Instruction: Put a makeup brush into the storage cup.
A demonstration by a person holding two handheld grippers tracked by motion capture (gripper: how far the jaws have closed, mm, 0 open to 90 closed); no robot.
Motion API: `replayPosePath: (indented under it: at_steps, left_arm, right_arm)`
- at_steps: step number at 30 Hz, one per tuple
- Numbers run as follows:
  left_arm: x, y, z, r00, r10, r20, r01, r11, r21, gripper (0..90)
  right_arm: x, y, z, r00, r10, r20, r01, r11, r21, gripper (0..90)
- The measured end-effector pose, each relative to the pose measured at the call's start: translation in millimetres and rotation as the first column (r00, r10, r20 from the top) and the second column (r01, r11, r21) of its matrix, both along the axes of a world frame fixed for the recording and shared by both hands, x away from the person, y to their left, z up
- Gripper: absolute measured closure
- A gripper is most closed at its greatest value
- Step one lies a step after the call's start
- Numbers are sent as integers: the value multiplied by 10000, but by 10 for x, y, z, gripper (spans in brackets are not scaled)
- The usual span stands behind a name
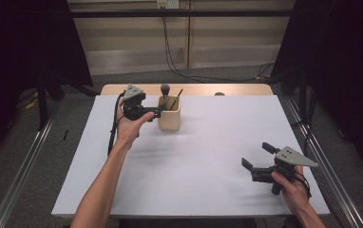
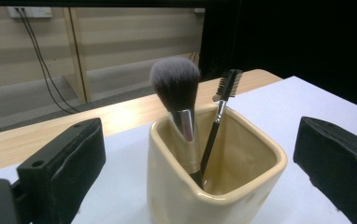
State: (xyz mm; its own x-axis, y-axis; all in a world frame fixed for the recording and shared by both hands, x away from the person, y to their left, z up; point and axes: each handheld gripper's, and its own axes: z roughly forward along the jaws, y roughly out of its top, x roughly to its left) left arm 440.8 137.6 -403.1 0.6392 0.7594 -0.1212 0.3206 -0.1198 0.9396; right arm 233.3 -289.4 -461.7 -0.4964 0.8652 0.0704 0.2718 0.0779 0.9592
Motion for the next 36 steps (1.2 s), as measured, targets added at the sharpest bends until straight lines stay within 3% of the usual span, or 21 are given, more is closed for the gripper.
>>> replayPosePath:
  at_steps: [3,6,16,18,31,36]
  left_arm:
    - [-53,34,43,9998,-57,181,54,9999,160,26]
    - [-99,83,63,9999,-59,159,60,10000,-67,21]
    - [-277,208,81,9984,102,549,-124,9991,404,35]
    - [-313,241,79,9990,77,438,-84,9998,159,36]
    - [-518,385,15,9987,170,486,-176,9998,111,36]
    - [-596,458,25,9990,164,423,-159,9998,-130,36]
  right_arm:
    - [-3,-3,1,10000,-4,6,4,10000,-2,0]
    - [-5,-6,3,10000,-7,19,7,10000,47,0]
    - [-6,10,2,10000,49,12,-49,10000,-47,0]
    - [-14,18,7,10000,71,59,-71,9999,-112,0]
    - [-13,28,10,10000,-8,66,8,9999,-131,0]
    - [-17,22,14,10000,-46,79,46,9999,-118,0]
